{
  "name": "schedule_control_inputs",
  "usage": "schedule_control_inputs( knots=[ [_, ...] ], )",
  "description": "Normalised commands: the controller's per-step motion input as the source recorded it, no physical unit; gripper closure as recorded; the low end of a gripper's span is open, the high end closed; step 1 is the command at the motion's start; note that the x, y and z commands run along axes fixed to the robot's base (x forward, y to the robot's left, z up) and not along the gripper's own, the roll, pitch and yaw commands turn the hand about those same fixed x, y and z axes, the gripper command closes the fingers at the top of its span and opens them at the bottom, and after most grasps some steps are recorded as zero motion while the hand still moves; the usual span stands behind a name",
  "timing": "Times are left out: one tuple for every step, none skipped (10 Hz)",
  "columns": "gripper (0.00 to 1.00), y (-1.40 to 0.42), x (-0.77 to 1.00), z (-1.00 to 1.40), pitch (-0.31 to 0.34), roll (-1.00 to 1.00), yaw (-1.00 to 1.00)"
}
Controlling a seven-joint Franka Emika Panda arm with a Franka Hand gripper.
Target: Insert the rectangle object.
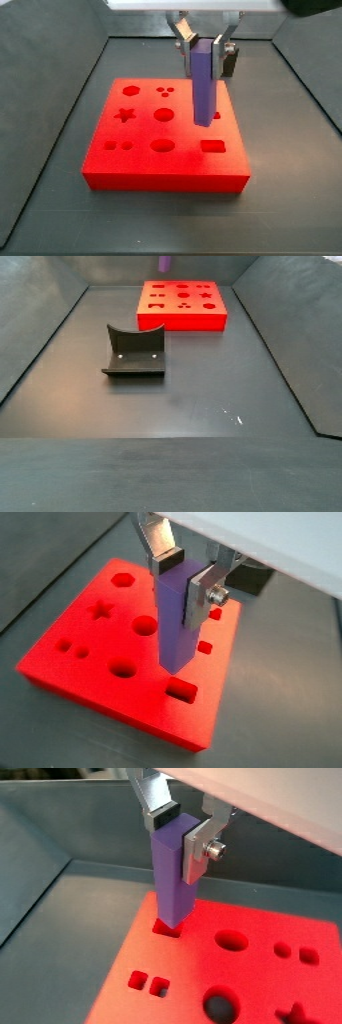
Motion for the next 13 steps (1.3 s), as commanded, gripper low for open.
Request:
schedule_control_inputs(
  knots=[
    [1.00, 0.00, 0.00, -0.20, 0.010, 0.29, -0.83],
    [1.00, 0.00, 0.00, -0.26, 0.104, 0.32, -0.78],
    [1.00, 0.00, -0.04, -0.25, 0.169, 0.32, -0.75],
    [1.00, 0.00, -0.12, -0.09, 0.284, 0.23, -0.71],
    [1.00, 0.00, -0.14, 0.00, 0.373, 0.18, -0.66],
    [1.00, -0.13, -0.14, 0.00, 0.416, 0.19, -0.64],
    [1.00, -0.20, -0.03, 0.02, 0.407, 0.10, -0.61],
    [1.00, -0.18, -0.08, 0.00, 0.459, 0.11, -0.60],
    [1.00, -0.22, -0.05, 0.04, 0.477, 0.07, -0.57],
    [1.00, -0.24, 0.00, 0.01, 0.434, 0.03, -0.55],
    [1.00, -0.18, -0.03, 0.00, 0.491, 0.06, -0.56],
    [1.00, -0.20, -0.02, 0.00, 0.491, 0.04, -0.56],
    [1.00, -0.21, 0.00, 0.00, 0.413, 0.00, -0.57]
  ],
)
